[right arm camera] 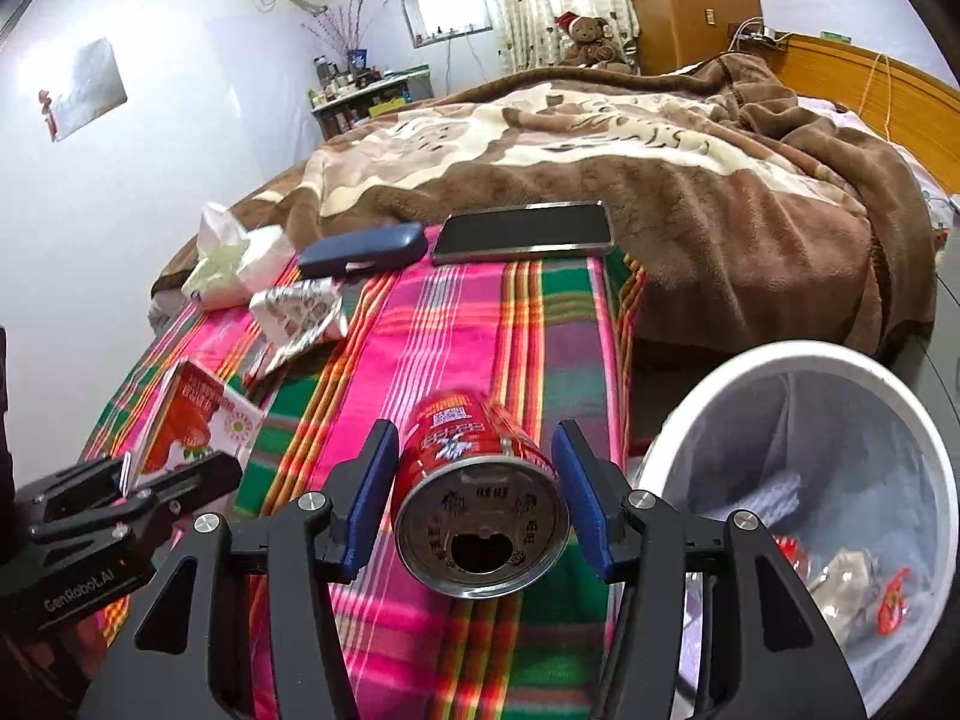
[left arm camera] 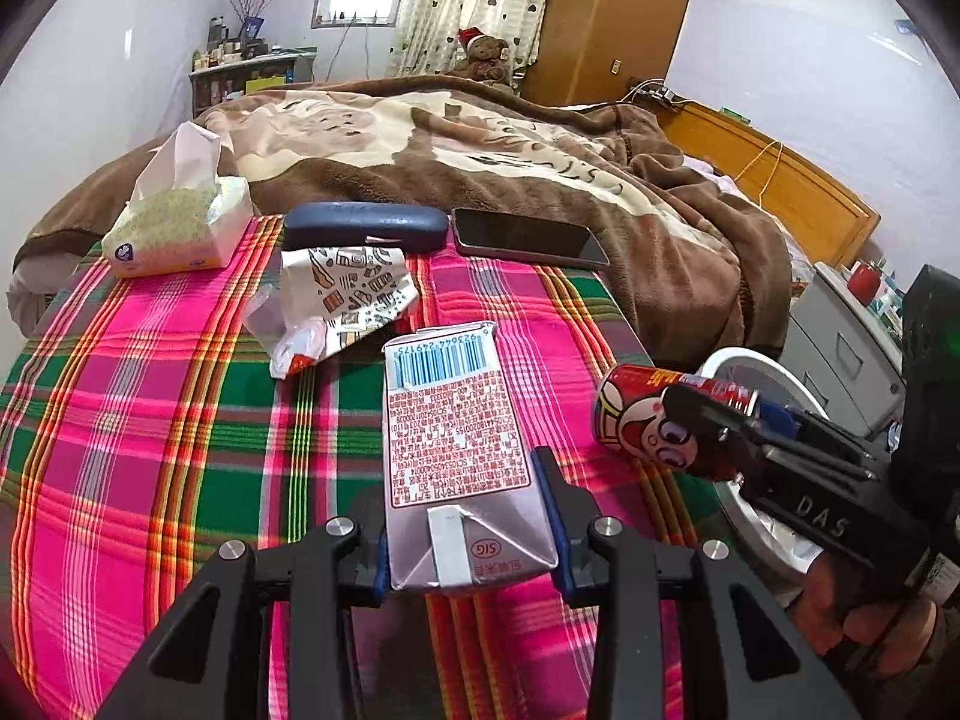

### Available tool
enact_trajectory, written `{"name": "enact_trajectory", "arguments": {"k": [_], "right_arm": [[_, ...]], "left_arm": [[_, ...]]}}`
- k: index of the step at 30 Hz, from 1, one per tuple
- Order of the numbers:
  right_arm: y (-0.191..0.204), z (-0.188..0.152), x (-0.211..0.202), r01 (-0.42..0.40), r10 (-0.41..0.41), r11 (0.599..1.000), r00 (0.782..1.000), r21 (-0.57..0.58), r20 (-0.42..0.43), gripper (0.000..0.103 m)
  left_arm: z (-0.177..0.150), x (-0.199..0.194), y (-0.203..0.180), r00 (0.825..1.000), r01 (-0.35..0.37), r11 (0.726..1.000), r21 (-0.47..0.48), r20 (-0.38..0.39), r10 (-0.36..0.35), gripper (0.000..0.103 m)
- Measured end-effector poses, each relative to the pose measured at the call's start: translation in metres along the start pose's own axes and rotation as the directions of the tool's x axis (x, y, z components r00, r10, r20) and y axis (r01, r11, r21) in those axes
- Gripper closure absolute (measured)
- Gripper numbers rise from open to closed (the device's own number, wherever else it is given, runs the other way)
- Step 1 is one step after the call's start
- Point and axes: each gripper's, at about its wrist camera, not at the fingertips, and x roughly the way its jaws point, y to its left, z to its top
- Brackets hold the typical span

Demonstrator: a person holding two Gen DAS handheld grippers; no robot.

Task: Collect trash
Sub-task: 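Carry the carton and red can over the wastebasket with both grippers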

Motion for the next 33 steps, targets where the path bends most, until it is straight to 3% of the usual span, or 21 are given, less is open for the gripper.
{"name": "enact_trajectory", "arguments": {"k": [8, 12, 22, 29, 33], "right_arm": [[0.013, -0.016, 0.012, -0.006, -0.001, 0.997, 0.996, -0.077, -0.091, 0.049], [0.024, -0.008, 0.021, -0.01, -0.007, 0.991, 0.991, -0.131, -0.132, 0.049], [0.024, 0.001, 0.039, -0.04, 0.029, 0.997, 0.983, -0.058, -0.182, 0.049], [0.029, 0.011, 0.049, -0.087, 0.071, 0.995, 0.963, -0.052, -0.259, 0.048], [0.032, 0.009, 0.05, -0.056, 0.039, 0.996, 0.972, -0.07, -0.232, 0.049]], "left_arm": [[-0.012, -0.004, 0.005, 1.0, -0.017, 1.0, -0.017, -0.016, 0.017, 0.064], [-0.013, -0.004, 0.008, 0.999, -0.025, 0.999, -0.025, -0.021, 0.024, 0.064], [-0.01, -0.001, 0.012, 0.999, -0.028, 0.999, -0.036, -0.032, 0.027, 0.064], [-0.008, -0.003, 0.013, 0.999, -0.033, 0.999, -0.034, -0.024, 0.033, 0.064], [-0.007, 0.0, 0.015, 0.999, -0.043, 0.999, -0.034, -0.034, 0.041, 0.064]]}}
